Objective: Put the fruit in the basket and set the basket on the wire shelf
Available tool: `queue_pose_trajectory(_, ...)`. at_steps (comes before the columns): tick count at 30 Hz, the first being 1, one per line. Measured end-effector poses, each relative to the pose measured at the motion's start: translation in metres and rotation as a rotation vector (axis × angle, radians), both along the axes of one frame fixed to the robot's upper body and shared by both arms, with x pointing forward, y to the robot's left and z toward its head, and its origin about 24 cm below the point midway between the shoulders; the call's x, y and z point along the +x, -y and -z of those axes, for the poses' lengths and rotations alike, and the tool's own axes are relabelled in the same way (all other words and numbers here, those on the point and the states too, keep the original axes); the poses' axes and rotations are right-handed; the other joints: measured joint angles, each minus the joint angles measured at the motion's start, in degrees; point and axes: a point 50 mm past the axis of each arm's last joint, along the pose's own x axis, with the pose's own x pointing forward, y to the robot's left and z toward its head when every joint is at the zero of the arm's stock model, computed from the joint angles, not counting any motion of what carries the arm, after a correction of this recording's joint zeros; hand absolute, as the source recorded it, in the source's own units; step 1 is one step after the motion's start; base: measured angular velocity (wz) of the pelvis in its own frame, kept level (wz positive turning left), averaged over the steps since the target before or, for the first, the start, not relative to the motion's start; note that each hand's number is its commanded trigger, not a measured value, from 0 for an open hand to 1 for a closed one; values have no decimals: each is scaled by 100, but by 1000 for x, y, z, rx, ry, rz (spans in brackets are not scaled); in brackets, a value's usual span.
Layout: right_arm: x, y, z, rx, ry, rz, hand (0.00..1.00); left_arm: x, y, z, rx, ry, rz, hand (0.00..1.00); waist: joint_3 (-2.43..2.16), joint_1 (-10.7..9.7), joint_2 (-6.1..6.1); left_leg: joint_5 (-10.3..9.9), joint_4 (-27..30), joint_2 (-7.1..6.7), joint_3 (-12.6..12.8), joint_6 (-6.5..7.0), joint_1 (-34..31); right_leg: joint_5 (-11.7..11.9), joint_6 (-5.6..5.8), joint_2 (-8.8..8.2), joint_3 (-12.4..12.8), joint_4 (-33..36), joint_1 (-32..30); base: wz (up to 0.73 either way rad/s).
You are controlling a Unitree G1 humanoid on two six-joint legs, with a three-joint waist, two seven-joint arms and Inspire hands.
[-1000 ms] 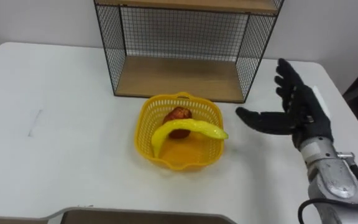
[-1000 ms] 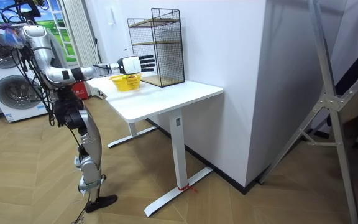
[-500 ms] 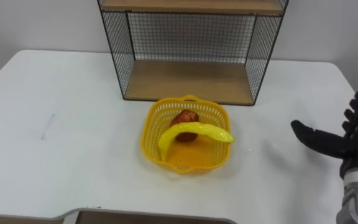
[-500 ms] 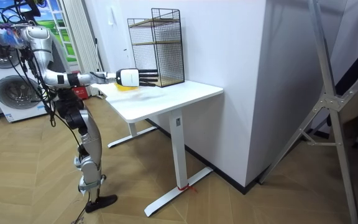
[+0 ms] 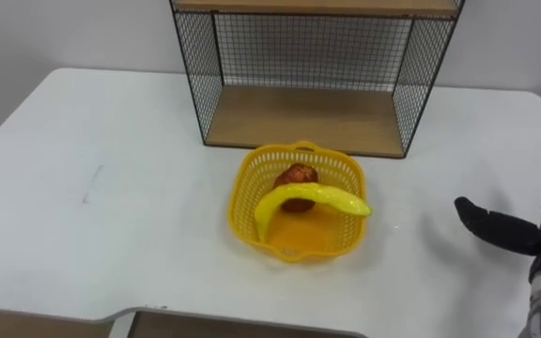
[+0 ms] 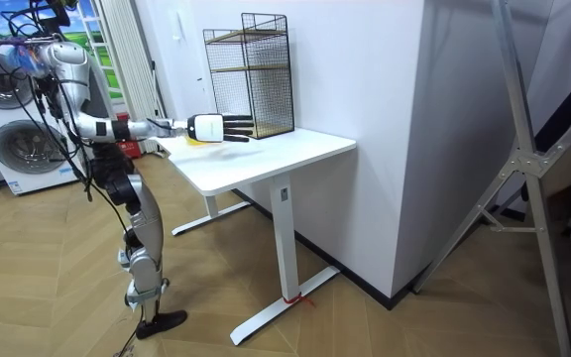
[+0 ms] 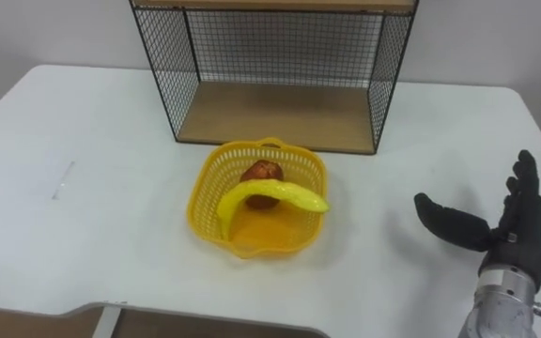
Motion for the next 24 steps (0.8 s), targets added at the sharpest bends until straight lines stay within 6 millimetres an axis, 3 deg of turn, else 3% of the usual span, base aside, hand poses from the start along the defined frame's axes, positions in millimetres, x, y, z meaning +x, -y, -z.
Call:
queue_pose_trajectory(3,0,-2,2,10,-5,-23,0,14,7,-8,20,33,88,0,49,-81,43,0,-1,1,-19,-1,-14,-3,5,3,-13,-4,10,2)
queue_pose_trajectory(5,0,-3,2,17,-6,-42,0,20,13,-16,44,60,156,0,84,-159,3,0,-10,1,-14,-1,-17,-7,8,3,-11,-11,12,0)
queue_pose_trajectory(8,2,-7,3,27,-5,-80,0,39,30,-21,69,62,329,0,85,-231,0,0,5,-5,0,0,6,-7,8,-1,-15,-18,34,0)
queue_pose_trajectory(12,3,-12,4,59,10,-115,0,62,53,-11,40,1,584,0,91,-282,-88,4,5,-5,5,2,25,-7,8,1,3,-19,37,0)
queue_pose_trajectory(14,4,-16,4,83,27,-139,0,70,62,-7,23,-7,675,0,71,-323,-121,5,5,-5,23,2,66,-7,8,1,9,-17,46,-2)
queue_pose_trajectory(15,5,-19,4,110,44,-152,0,74,68,-5,3,2,737,0,90,-330,-160,5,3,-2,34,2,103,-7,8,5,23,-15,85,-5)
queue_pose_trajectory(19,6,-27,3,152,97,-191,0,84,83,11,-66,-23,878,0,64,-378,-238,3,1,4,99,4,114,-5,8,9,80,-13,96,-7)
queue_pose_trajectory(24,8,-37,6,250,120,-265,0,94,104,29,-170,-41,1062,0,75,-473,-230,2,-1,15,118,2,130,-2,2,17,90,9,82,-1)
